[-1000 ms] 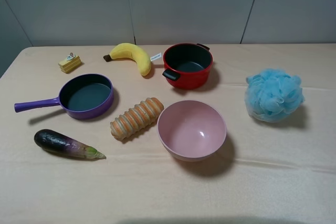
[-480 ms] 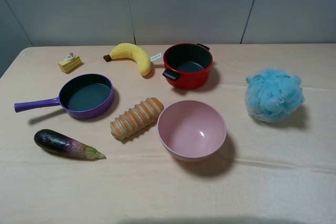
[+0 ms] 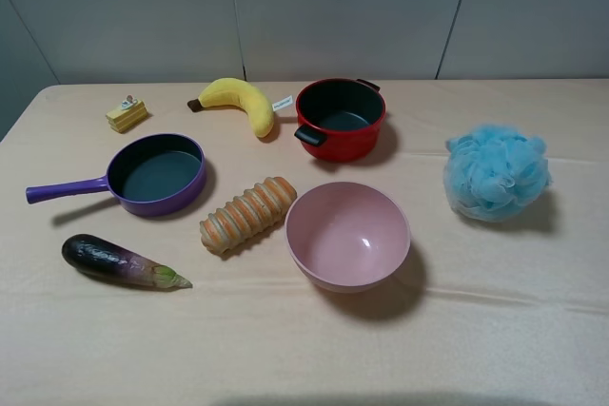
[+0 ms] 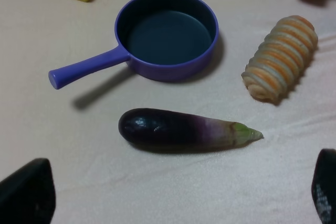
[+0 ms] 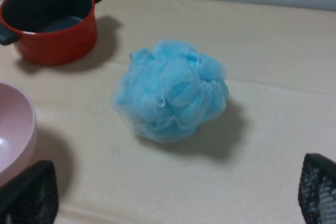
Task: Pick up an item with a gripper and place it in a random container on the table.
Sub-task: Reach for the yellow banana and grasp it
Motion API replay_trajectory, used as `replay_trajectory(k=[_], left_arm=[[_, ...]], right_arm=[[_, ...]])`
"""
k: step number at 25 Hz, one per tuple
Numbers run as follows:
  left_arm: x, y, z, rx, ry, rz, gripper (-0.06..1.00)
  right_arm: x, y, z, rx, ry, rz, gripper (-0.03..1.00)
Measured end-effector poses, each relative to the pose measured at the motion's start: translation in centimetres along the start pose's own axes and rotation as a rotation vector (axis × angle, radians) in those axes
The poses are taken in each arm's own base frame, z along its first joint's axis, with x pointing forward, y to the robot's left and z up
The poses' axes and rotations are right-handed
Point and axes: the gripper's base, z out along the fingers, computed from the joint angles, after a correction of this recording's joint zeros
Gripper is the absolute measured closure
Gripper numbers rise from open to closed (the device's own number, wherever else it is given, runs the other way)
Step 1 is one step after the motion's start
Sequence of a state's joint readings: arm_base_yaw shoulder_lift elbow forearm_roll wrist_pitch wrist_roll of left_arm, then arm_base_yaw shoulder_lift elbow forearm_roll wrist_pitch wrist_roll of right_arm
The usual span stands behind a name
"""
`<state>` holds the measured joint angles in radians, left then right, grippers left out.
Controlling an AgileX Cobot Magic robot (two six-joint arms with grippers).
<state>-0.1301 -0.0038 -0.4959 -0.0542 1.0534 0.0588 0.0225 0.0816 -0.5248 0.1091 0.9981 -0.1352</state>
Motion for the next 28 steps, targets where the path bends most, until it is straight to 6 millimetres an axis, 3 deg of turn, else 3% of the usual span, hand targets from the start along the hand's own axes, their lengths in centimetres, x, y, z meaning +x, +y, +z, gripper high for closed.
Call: replay_trajectory(k=[11,28], left_arm=[[0.0,0.0,0.0,0.0,0.0,0.0,-0.05],[0.0,0.0,0.0,0.0,0.0,0.0,-0.05]], right_arm=[[-5.7,-0.6,2.6,-0.016,0.116,0.022,0.27],[-12.4,-1.2,9.4,-0.082,0.309,0.093,0.27]])
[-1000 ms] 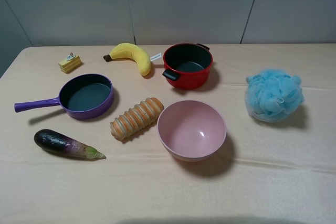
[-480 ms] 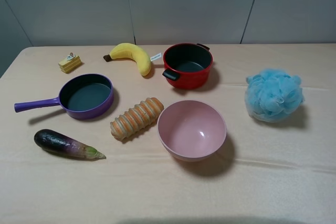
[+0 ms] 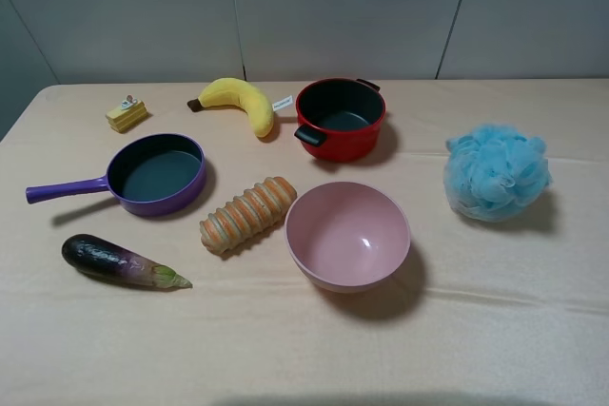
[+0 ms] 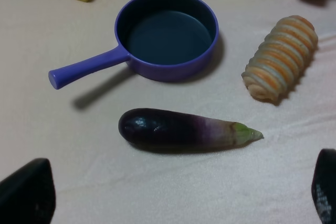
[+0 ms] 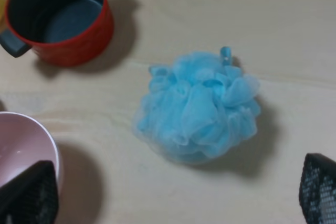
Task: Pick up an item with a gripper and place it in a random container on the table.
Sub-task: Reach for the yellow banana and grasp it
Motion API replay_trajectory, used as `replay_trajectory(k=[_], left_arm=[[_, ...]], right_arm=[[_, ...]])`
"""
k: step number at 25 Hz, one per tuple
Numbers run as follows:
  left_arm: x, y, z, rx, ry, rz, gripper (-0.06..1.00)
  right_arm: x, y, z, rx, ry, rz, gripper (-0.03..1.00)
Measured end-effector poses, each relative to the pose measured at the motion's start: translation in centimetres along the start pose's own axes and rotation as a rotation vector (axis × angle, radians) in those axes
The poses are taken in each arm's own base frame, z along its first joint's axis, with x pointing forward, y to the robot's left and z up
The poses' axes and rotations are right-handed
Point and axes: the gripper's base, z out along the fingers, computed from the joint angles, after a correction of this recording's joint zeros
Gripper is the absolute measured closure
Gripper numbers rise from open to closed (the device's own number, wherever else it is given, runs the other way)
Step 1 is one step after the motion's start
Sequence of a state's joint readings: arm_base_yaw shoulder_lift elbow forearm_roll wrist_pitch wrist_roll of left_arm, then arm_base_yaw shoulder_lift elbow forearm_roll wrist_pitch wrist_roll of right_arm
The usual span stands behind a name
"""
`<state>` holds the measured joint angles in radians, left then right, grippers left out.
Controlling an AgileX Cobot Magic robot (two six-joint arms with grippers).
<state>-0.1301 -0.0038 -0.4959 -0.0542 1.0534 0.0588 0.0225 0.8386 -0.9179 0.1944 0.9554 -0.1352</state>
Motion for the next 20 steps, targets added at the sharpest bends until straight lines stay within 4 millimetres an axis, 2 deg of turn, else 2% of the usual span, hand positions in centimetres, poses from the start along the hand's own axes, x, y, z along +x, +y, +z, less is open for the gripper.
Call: replay_trajectory(k=[4,8,20], left_arm=[[0.0,0.0,0.0,-0.001,0.0,0.0,-0.05],[0.0,0.0,0.0,-0.001,0.0,0.0,-0.05],[0.0,0.0,0.0,0.0,0.0,0.0,-0.05]], right_arm=[[-2.2,0.3,1.4,-0.025,0.04,-0.019,0.27],[-4.6,1.5,2.9,-0.058,0.067,-0.085,0.27],[-9.9,6.6,10.2,-0.163,0.179,-0.233,0.27]])
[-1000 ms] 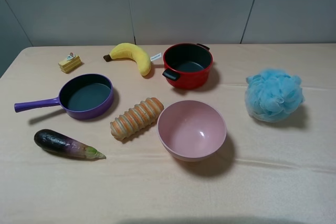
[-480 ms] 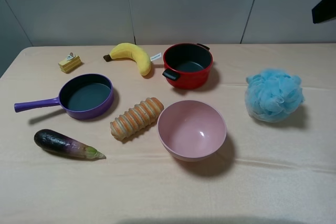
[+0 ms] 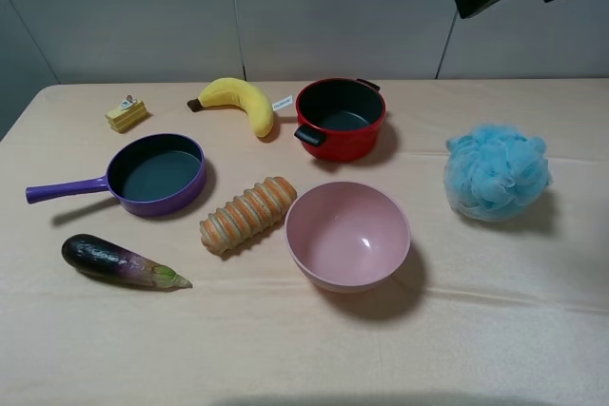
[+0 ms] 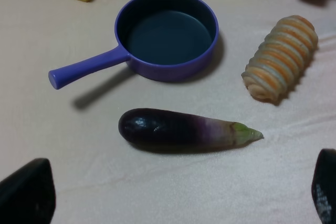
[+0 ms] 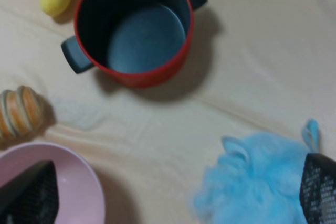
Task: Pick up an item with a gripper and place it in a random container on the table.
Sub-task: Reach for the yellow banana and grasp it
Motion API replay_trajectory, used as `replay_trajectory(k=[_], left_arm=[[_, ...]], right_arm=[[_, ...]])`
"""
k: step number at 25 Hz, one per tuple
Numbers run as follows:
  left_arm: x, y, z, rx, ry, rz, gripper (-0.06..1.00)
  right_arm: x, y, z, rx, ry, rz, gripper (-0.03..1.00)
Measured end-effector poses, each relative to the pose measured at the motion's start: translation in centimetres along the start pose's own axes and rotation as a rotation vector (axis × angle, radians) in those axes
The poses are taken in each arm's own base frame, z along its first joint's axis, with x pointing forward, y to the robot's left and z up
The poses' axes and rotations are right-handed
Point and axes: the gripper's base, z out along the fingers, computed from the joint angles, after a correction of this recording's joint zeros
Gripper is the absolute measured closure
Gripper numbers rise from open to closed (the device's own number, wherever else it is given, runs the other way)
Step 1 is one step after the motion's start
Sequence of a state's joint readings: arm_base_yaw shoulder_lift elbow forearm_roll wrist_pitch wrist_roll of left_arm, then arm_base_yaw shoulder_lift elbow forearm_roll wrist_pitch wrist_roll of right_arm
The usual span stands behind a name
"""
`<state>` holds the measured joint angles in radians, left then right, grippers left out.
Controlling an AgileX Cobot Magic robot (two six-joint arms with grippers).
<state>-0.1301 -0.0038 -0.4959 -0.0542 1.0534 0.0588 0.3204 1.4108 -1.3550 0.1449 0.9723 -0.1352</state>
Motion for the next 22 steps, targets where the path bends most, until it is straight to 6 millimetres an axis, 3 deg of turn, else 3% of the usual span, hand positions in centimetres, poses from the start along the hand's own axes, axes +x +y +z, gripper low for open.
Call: replay_trajectory(k=[10,22], left_arm=[[0.0,0.0,0.0,0.0,0.0,0.0,-0.05],[0.0,0.0,0.0,0.0,0.0,0.0,-0.05]], right_arm=[[-5.8,3.0,6.0,-0.062,0.021,-0.118,0.27],[-10.3,5.1,13.4,-0.098,0.005,-0.188,0.27]])
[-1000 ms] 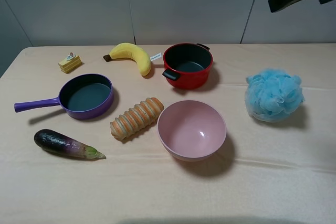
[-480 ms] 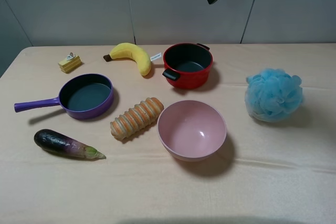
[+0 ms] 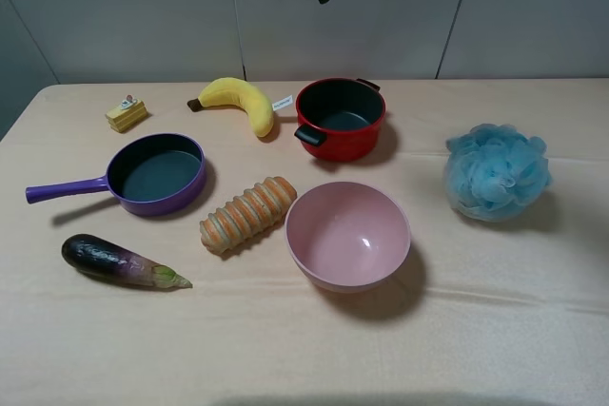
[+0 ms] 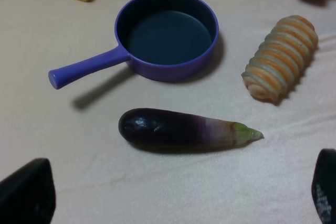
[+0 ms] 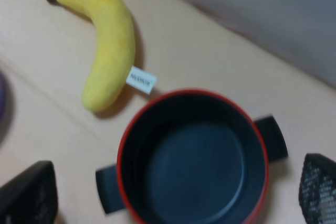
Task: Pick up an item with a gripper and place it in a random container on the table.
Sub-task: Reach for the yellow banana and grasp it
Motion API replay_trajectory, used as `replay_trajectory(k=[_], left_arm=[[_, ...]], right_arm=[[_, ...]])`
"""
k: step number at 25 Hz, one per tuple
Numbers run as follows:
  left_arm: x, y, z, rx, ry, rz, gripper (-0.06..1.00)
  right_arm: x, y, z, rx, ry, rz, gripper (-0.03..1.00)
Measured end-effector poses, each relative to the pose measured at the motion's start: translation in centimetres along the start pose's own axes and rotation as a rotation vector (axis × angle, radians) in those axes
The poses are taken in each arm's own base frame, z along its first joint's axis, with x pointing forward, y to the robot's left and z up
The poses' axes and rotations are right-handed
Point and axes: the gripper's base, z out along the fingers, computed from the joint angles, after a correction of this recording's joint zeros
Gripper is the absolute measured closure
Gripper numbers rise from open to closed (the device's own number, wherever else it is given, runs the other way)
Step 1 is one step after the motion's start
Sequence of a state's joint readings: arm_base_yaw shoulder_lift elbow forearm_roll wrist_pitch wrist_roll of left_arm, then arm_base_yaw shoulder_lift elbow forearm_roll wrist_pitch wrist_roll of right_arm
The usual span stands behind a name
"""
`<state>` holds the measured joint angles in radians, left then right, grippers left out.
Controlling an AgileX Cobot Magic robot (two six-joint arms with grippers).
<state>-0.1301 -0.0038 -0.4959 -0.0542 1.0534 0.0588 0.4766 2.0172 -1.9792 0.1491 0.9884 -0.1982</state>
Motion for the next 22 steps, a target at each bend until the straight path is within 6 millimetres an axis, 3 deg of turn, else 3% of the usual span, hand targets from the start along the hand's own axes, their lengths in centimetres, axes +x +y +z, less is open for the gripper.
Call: replay_trajectory(k=[9,22], left_arm=[[0.0,0.0,0.0,0.0,0.0,0.0,-0.05],[0.0,0.0,0.0,0.0,0.0,0.0,-0.05]], right_arm=[[-2.2,0.6,5.7,-0.04,-0.043,-0.065,0.27],[-1.9,1.8,13.2,-0.057,-0.133,-0.091,0.27]])
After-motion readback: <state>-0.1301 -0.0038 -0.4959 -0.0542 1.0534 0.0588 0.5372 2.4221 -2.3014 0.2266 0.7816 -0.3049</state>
